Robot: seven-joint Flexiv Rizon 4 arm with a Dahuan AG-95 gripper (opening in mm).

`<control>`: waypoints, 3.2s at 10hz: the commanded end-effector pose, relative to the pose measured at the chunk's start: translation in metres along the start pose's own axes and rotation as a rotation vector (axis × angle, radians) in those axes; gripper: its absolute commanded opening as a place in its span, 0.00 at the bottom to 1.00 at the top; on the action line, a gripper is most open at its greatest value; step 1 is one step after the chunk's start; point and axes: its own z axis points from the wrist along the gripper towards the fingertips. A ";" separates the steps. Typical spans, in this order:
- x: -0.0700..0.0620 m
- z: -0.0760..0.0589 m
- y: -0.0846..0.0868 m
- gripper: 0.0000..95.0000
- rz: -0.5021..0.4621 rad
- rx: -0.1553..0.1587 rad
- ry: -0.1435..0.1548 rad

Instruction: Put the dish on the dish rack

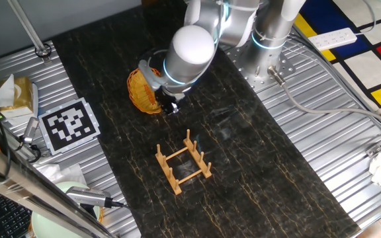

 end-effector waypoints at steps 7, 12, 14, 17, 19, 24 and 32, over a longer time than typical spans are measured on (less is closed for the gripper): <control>0.001 0.015 0.008 0.20 -0.006 0.008 -0.012; 0.001 0.015 0.008 0.20 -0.019 0.036 -0.010; 0.001 0.015 0.008 0.00 -0.036 0.057 -0.019; -0.003 0.015 0.006 0.00 -0.058 0.086 -0.024; -0.006 0.015 0.006 0.00 -0.070 0.110 -0.028; -0.011 0.004 -0.001 0.00 -0.086 0.119 -0.038; -0.023 -0.089 -0.020 0.00 -0.037 -0.060 -0.059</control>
